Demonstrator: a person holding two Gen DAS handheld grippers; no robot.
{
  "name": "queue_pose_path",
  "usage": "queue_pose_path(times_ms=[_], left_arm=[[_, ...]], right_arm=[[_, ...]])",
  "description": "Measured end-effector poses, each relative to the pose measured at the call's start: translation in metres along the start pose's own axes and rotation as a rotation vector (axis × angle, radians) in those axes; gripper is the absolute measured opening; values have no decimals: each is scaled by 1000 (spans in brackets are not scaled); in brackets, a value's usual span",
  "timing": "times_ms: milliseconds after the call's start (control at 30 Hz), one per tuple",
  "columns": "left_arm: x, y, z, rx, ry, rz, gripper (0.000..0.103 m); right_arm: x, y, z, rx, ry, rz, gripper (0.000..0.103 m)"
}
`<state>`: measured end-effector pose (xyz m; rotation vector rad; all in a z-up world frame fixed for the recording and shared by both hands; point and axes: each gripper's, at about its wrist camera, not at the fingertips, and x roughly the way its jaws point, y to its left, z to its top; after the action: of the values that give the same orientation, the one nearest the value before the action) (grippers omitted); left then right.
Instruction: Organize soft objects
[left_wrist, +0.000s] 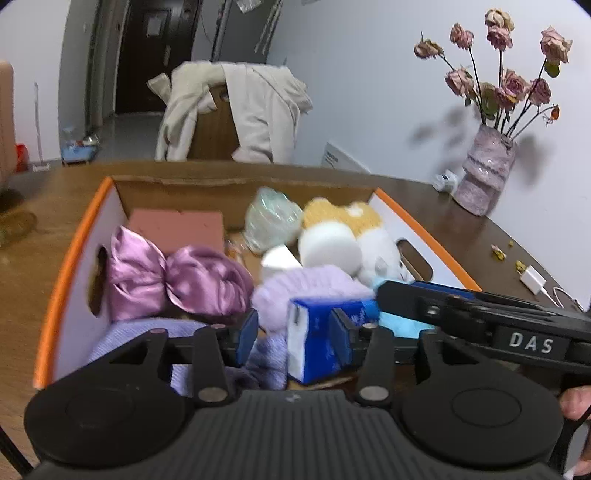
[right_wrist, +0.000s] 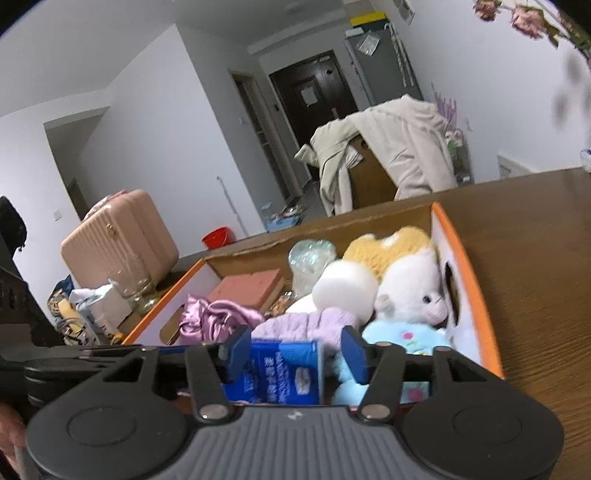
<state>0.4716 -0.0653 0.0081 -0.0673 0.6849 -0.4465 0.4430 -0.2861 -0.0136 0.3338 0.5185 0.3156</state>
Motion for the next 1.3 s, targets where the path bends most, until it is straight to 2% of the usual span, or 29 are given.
queue_pose_path(times_ms=[300, 367, 433, 500, 567, 633, 733, 800, 867, 967, 1067, 1300], left_arm=[[-45, -4, 14, 22, -63, 60, 44], [-61, -5, 17, 27, -87, 79, 49], [-80, -7, 18, 31, -113, 101, 50], [-98, -9, 16, 31, -134, 119, 55], [-115, -11, 13, 31, -150, 132, 74], [-131, -16, 8, 48, -176, 170, 78], [-153, -24, -4, 91, -229, 227, 87], [-168, -28, -14, 90, -278, 247, 93], [-181, -32, -26, 95, -332, 269, 99], [-195, -40, -47, 118, -392, 295, 101], [-201, -48, -68, 146, -411, 318, 101], [-223, -59, -106, 151, -439, 317, 101]], right_arm=[[-36, 9, 12, -7, -27, -14, 55], [-49, 17, 16, -24, -33, -16, 57], [-63, 27, 19, -55, -36, -30, 60], [-78, 37, 21, -88, -46, -39, 69], [-92, 48, 22, -125, -40, -44, 81], [-106, 62, 20, -172, -53, -70, 86], [-124, 79, 13, -240, -84, -127, 91], [-139, 87, 6, -262, -126, -148, 102], [-153, 93, -5, -275, -183, -154, 103], [-171, 100, -25, -301, -247, -171, 103], [-182, 100, -47, -302, -289, -177, 103], [-202, 97, -81, -236, -300, -186, 103]])
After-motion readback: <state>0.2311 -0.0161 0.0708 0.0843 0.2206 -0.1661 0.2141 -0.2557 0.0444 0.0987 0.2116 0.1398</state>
